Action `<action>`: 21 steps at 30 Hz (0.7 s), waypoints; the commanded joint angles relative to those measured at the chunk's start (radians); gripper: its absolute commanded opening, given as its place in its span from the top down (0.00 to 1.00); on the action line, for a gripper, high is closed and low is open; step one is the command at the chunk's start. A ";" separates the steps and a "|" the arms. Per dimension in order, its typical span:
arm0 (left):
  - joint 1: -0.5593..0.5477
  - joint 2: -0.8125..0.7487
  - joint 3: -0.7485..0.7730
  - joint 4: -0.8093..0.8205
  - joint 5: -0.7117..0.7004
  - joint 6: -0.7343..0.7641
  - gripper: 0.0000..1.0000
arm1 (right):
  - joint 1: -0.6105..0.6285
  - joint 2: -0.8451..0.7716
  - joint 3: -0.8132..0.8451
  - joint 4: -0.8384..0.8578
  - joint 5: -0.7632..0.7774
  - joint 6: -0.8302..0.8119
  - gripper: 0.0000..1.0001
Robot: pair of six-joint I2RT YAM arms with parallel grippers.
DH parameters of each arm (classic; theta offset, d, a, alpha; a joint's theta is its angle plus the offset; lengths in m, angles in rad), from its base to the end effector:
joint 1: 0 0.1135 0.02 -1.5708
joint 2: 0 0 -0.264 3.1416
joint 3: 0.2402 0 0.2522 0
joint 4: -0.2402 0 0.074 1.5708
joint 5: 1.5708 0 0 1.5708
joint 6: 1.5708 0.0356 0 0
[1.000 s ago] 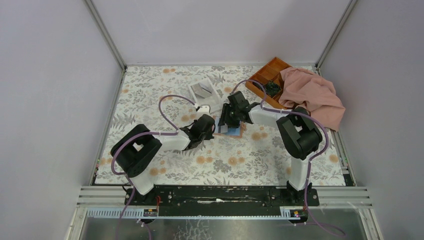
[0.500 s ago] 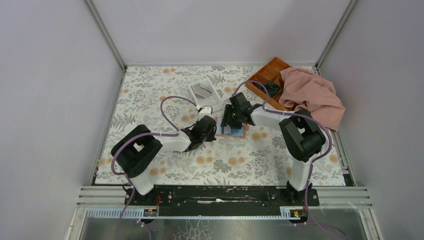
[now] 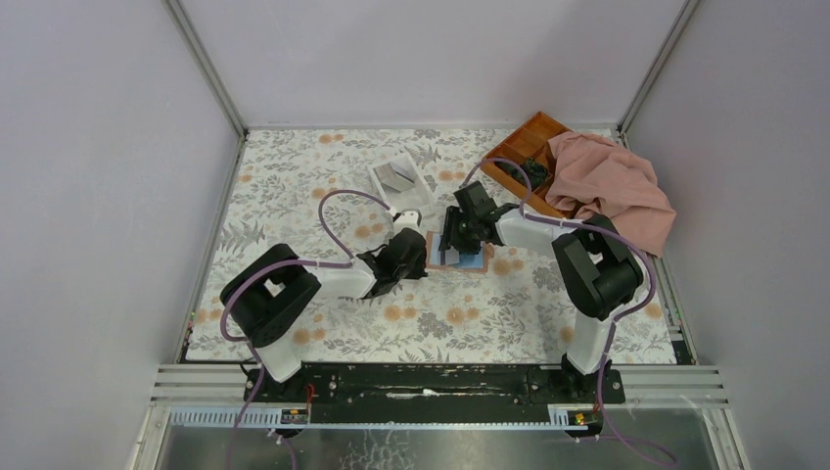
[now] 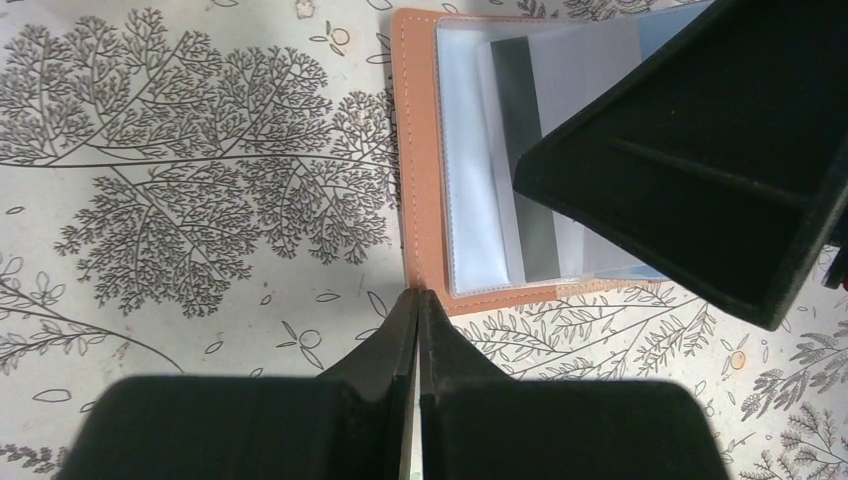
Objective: Put the credit cards into the card holder
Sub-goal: Insert the credit card into the card holder.
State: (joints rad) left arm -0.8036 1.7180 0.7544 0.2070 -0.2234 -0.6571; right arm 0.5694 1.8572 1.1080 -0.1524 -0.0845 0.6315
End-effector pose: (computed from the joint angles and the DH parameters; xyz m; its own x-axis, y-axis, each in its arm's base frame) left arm 0.2325 -0.2298 0.1331 -0.7377 -0.0930 -0.6686 0.1762 0.9296 -0.3238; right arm 0.3207 0.2089 0.1580 -0.8763 0.1375 -0.4616 -0.0792 0.9042 0.4197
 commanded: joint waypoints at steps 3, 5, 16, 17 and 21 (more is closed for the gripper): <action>-0.022 0.068 -0.021 -0.136 0.055 0.016 1.00 | -0.028 -0.006 -0.016 -0.172 0.149 -0.089 0.45; -0.023 0.071 -0.019 -0.135 0.056 0.018 1.00 | -0.028 -0.006 -0.020 -0.179 0.163 -0.099 0.43; -0.028 0.087 -0.012 -0.135 0.057 0.016 1.00 | -0.059 -0.071 -0.090 -0.126 0.151 -0.101 0.38; -0.028 0.090 -0.013 -0.135 0.057 0.016 1.00 | -0.062 -0.080 -0.097 -0.121 0.151 -0.099 0.38; -0.030 0.095 -0.007 -0.136 0.059 0.014 1.00 | -0.077 -0.124 -0.129 -0.080 0.123 -0.096 0.38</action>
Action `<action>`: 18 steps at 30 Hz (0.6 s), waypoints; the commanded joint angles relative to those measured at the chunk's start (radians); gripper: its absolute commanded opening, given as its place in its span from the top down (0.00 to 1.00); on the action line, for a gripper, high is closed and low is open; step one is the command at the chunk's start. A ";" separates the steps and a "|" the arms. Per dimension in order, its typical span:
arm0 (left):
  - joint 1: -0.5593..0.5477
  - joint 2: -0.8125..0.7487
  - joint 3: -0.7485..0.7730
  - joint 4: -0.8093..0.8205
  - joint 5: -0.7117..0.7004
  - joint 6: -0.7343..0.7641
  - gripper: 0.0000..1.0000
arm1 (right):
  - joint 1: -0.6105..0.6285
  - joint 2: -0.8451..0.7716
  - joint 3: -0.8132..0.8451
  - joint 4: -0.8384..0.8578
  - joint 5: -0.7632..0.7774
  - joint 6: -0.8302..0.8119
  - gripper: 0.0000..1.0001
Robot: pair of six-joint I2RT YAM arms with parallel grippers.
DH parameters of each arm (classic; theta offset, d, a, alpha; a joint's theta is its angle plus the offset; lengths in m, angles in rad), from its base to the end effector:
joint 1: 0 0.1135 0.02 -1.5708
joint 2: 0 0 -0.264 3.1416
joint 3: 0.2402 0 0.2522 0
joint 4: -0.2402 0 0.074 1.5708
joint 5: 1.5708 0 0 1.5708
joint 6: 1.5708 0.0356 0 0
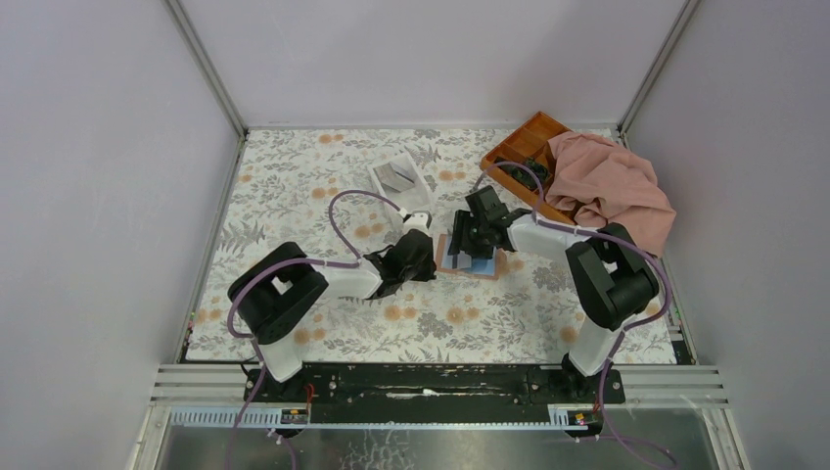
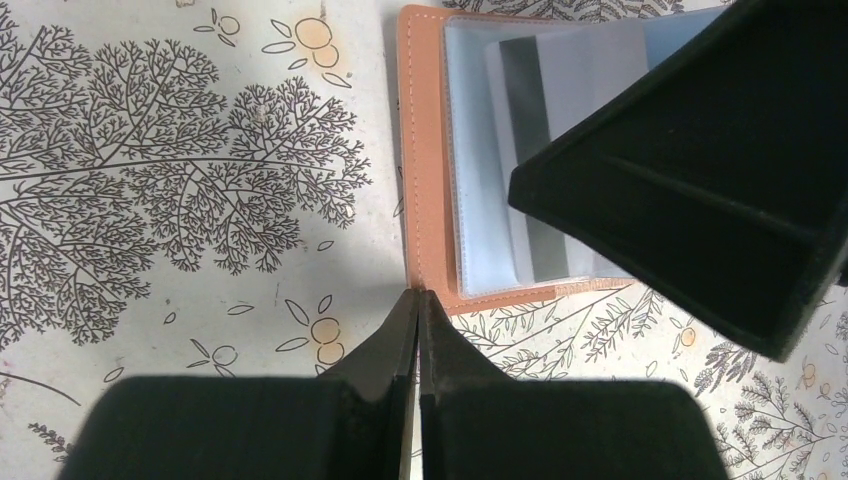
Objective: Put the credit cards into the card holder
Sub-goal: Insert the credit card into the card holder.
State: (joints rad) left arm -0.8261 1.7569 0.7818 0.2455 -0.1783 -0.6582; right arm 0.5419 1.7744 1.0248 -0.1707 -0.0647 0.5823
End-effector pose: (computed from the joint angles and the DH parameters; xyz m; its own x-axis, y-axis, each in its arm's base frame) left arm 0.2332 -0.2437 0.1312 -0.7452 -0.0797 -0.6620 0.2253 0.9044 -0.3625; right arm 0.3071 0.1876 0.1619 -0.8709 0.1163 -0.4775 -0.0829 0.9229 0.3760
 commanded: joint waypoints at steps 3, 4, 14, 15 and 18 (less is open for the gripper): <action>-0.009 0.061 -0.032 -0.174 0.015 0.015 1.00 | -0.053 -0.065 -0.052 -0.058 0.103 -0.047 0.38; -0.009 0.062 -0.031 -0.173 0.015 0.016 1.00 | -0.053 -0.071 -0.052 -0.058 0.102 -0.048 0.38; -0.013 0.075 -0.014 -0.183 0.014 0.014 1.00 | -0.062 -0.084 -0.069 -0.045 0.073 -0.050 0.39; -0.013 0.077 -0.014 -0.183 0.013 0.014 1.00 | -0.063 -0.080 -0.070 -0.040 0.067 -0.050 0.39; -0.016 0.080 -0.012 -0.183 0.015 0.013 1.00 | -0.062 -0.072 -0.075 -0.015 0.046 -0.041 0.40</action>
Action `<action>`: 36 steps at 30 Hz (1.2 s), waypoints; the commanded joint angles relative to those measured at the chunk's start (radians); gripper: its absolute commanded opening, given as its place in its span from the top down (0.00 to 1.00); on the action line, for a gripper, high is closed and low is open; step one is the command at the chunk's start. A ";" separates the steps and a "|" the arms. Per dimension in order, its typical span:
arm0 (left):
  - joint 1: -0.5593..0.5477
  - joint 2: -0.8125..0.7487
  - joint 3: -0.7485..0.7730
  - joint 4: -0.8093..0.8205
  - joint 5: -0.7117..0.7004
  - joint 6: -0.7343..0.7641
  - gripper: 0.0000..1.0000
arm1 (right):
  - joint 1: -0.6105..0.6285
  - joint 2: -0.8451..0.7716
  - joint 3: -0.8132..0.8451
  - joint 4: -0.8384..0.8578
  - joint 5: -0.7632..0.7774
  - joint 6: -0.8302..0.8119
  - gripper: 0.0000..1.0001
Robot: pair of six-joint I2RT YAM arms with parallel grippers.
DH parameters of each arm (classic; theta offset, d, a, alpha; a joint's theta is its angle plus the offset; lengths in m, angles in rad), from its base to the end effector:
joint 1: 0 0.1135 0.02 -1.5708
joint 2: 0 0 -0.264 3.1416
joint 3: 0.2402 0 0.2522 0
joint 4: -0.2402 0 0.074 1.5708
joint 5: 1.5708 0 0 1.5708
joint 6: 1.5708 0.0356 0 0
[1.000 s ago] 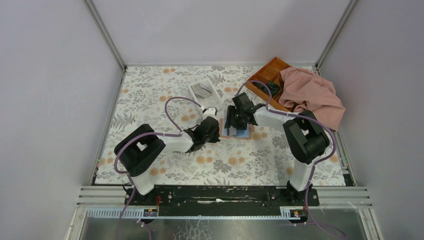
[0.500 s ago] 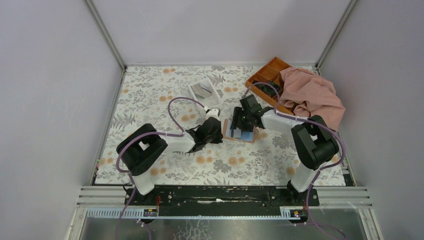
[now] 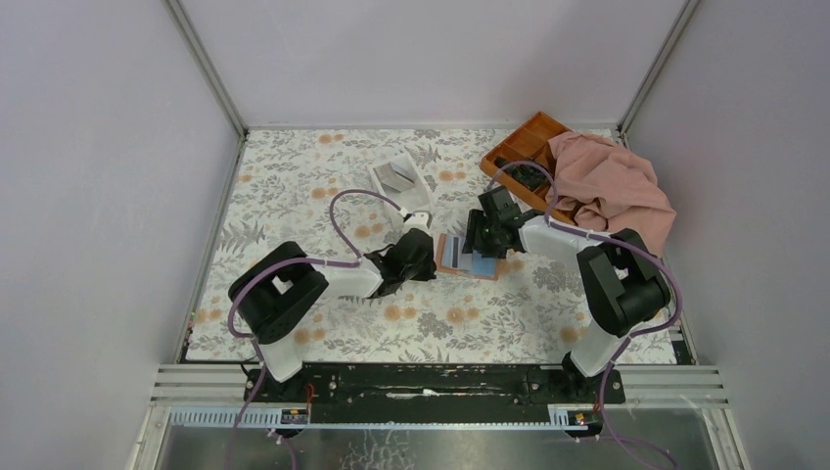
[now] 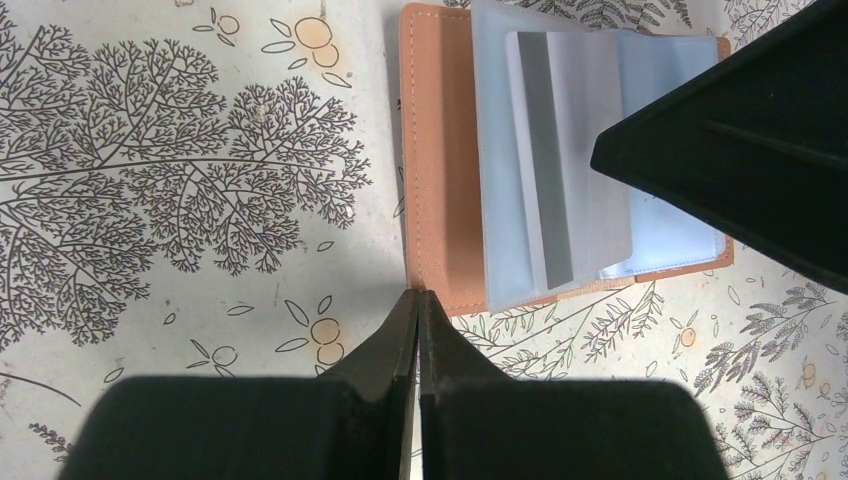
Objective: Put the credit cards into the card holder
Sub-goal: Insert the credit card into the card holder.
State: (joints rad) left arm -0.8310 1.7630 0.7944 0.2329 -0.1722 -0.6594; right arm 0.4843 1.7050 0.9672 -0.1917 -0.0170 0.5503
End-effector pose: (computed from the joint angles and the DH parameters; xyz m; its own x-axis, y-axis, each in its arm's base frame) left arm 0.2334 -0.2466 0.1316 -0.7509 -0.0726 -0.6564 0.2303 0.9028 -0.3633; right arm 0.3028 0.1600 0.1669 -0.8526 0.1423 -0.5028 -0.0336 0.9453 0.3245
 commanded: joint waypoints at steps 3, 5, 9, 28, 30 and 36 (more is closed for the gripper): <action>-0.013 0.079 -0.021 -0.172 0.009 0.015 1.00 | -0.004 0.001 -0.023 0.027 -0.025 0.005 0.42; -0.013 0.081 -0.021 -0.172 0.008 0.015 1.00 | -0.003 -0.001 -0.026 0.037 -0.037 0.014 0.44; -0.014 0.087 -0.016 -0.172 0.011 0.015 1.00 | -0.004 -0.007 -0.032 0.051 -0.057 0.027 0.47; -0.022 0.090 -0.018 -0.172 0.008 0.014 1.00 | 0.036 -0.050 -0.054 0.059 -0.058 0.060 0.56; -0.022 0.088 -0.019 -0.172 0.007 0.014 1.00 | 0.042 -0.071 -0.055 0.055 -0.054 0.061 0.56; -0.024 0.087 -0.019 -0.170 0.009 0.013 1.00 | 0.049 -0.097 -0.062 0.051 -0.045 0.068 0.56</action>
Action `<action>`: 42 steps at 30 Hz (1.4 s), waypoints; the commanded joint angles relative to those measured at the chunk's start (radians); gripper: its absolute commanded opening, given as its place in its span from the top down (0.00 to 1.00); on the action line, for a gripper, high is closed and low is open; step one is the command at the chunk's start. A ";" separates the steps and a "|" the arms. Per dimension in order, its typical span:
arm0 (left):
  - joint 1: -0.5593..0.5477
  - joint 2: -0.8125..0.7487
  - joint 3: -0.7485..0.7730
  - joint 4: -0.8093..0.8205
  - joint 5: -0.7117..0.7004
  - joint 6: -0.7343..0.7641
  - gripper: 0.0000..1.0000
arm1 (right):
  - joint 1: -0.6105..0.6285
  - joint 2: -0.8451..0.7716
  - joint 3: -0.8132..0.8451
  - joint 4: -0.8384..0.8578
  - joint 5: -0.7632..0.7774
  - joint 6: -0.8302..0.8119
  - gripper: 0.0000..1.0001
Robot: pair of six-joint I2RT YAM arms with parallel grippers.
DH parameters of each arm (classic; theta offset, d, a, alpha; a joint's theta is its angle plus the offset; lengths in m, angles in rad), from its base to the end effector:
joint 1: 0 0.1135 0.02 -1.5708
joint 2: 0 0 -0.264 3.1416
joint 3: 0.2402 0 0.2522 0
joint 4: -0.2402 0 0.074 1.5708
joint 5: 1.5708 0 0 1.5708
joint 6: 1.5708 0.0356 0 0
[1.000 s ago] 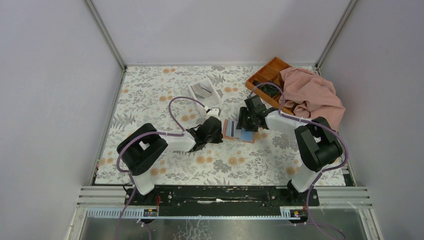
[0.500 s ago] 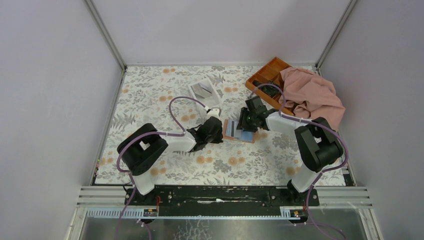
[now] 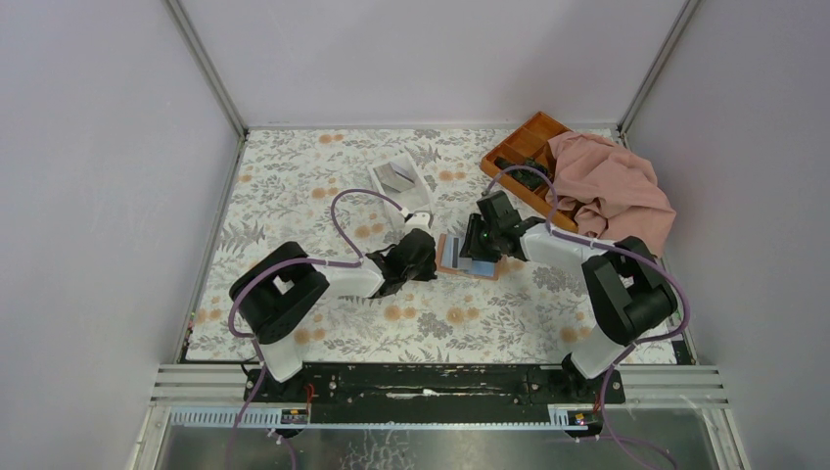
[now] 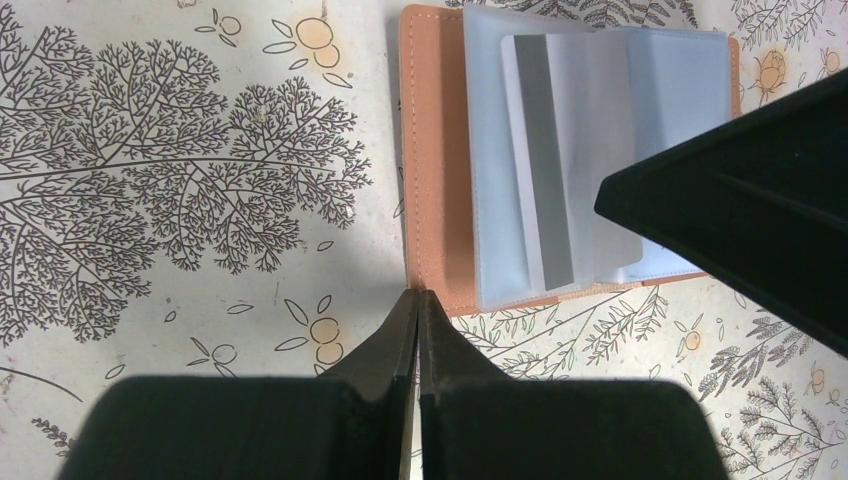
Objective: Put the credit cards into the card holder
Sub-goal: Insert the credit card into the card holder.
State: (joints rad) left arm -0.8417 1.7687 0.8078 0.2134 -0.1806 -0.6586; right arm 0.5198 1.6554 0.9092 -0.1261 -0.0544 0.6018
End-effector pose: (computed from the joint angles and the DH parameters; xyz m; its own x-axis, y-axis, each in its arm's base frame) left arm 0.2322 -0.2503 0.1318 -0.7535 -0.0603 -0.6547 0.2336 0.9063 -0.3523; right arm 0.2884 0.1673 0.1704 -0.8459 0.1672 -0.5065 -0.0576 0.9154 0.3984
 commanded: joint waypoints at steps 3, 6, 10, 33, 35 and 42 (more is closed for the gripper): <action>-0.014 0.081 -0.032 -0.152 0.018 0.011 1.00 | 0.016 -0.047 -0.004 -0.015 -0.010 0.018 0.57; -0.016 0.081 -0.033 -0.151 0.017 0.011 1.00 | 0.019 -0.043 -0.008 -0.011 -0.013 0.020 0.57; -0.016 0.079 -0.034 -0.151 0.015 0.012 1.00 | 0.022 -0.048 -0.015 -0.008 -0.006 0.021 0.57; -0.022 0.084 -0.039 -0.147 0.019 0.013 1.00 | 0.022 -0.077 -0.047 -0.001 0.039 0.023 0.67; -0.022 0.086 -0.039 -0.148 0.019 0.011 1.00 | 0.021 -0.075 -0.047 0.002 0.042 0.023 0.68; -0.023 0.091 -0.040 -0.148 0.021 0.013 1.00 | 0.016 -0.060 -0.050 0.013 0.045 0.024 0.76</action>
State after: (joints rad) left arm -0.8459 1.7695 0.8078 0.2134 -0.1879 -0.6582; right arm 0.5312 1.6016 0.8635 -0.1436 -0.0406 0.6193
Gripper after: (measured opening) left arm 0.031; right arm 0.250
